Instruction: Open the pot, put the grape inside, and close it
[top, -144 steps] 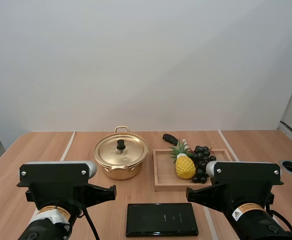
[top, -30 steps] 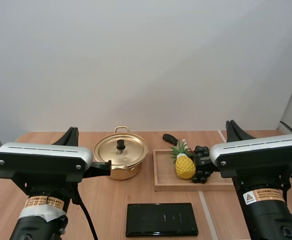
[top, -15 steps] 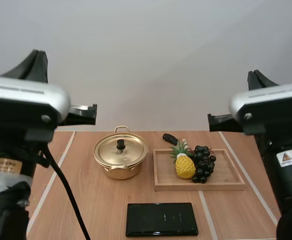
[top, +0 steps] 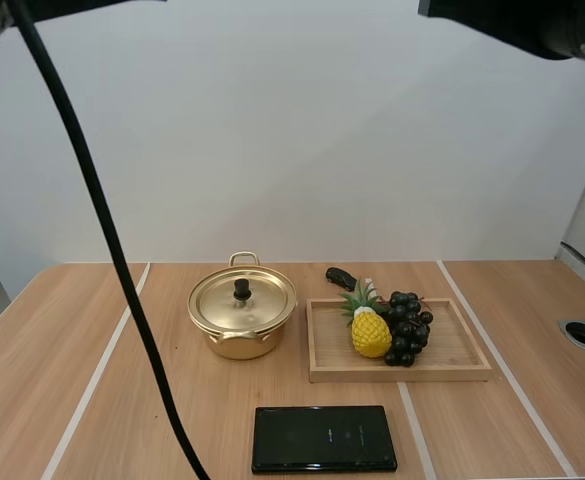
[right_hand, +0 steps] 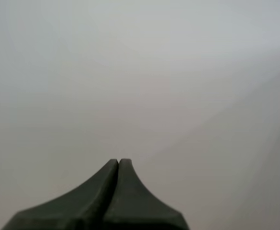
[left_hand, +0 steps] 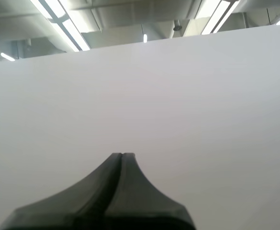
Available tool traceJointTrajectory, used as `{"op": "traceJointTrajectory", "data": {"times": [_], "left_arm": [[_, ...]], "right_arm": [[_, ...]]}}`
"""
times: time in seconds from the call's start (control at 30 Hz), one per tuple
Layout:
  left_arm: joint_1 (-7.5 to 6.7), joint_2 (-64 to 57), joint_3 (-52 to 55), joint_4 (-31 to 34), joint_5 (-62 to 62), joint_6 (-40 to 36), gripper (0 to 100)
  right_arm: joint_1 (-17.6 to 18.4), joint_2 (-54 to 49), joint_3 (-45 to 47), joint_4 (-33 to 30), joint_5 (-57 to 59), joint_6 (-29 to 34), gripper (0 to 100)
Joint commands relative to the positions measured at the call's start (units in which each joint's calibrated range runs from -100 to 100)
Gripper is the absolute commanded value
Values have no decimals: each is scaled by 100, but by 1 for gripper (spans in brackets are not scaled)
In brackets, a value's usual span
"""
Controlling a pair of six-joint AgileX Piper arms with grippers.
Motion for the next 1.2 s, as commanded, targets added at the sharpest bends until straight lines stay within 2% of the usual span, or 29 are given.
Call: {"op": "traceJointTrajectory", "data": {"times": [0.0, 0.13, 0.23, 0.63, 0.87, 1.17], "left_arm": [[-3, 500, -538, -21, 782, -80, 0], [-3, 1107, -1091, -21, 1890, -364, 0], [-3, 1575, -1337, -21, 2802, -458, 0], [-3, 3213, -1411, -80, 4865, -458, 0], [-3, 3991, -1411, -100, 5473, -204, 0], [-3, 4528, -1411, -506, 5816, 2, 0]], "right_arm": [[-27, 596, -850, -597, 1597, 485, 0], [-27, 1429, -1652, -638, 3625, 485, 0], [-27, 1971, -1874, -638, 4655, 485, 0], [-27, 3536, -1873, -638, 4728, 485, 0], [-27, 3628, -1606, -638, 4728, 485, 0], [-27, 3628, -627, -617, 4728, 468, 0]]}}
